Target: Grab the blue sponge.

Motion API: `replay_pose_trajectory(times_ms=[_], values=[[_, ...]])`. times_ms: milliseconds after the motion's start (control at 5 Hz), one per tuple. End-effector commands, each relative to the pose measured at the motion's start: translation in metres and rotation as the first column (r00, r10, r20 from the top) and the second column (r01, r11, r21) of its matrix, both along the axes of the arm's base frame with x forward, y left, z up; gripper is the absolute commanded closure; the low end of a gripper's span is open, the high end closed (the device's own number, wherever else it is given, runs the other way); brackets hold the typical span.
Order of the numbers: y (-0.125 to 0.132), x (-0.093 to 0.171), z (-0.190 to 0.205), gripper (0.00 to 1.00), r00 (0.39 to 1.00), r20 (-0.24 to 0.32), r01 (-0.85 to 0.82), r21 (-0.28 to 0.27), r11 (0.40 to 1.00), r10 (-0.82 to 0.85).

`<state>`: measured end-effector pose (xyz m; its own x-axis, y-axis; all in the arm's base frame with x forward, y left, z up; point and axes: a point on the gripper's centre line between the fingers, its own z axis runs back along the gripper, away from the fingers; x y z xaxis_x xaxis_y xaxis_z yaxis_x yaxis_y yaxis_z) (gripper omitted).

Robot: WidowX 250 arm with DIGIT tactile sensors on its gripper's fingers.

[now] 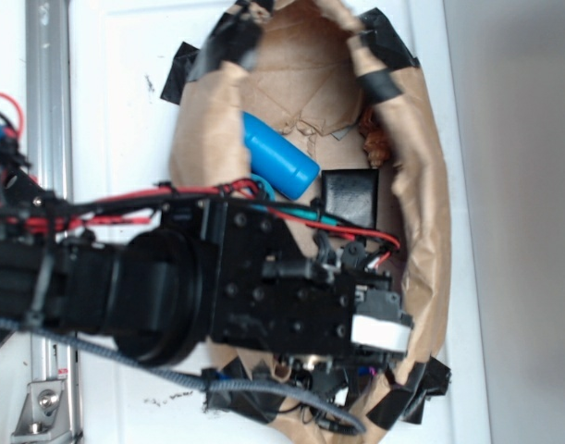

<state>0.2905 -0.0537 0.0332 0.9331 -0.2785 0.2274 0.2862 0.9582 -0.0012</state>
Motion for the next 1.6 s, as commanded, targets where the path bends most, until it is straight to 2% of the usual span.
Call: replay_pose_trajectory(times_ms=[0,200,400,600,800,1000,1200,1400], values=[[0.053,0.019,0.032,0.00,0.995,0.052,-0.084,-0.048,0.995,0.086],[0.041,0.017,0.036,0.00,0.996,0.040,-0.080,-0.107,0.991,0.085],[0.021,0.012,0.037,0.00,0.995,0.012,-0.102,-0.121,0.987,0.104],[0.009,0.009,0.031,0.00,0.977,-0.052,-0.208,-0.080,0.975,0.205],[-0.002,0.012,0.012,0.00,0.964,-0.123,-0.244,-0.071,0.967,0.234],[-0.009,0.011,-0.014,0.00,0.963,-0.151,-0.226,-0.012,0.974,0.222],[0.002,0.009,-0.029,0.08,0.956,-0.176,-0.237,-0.003,0.972,0.233],[0.014,0.004,-0.016,1.00,0.959,-0.173,-0.229,-0.009,0.973,0.224]])
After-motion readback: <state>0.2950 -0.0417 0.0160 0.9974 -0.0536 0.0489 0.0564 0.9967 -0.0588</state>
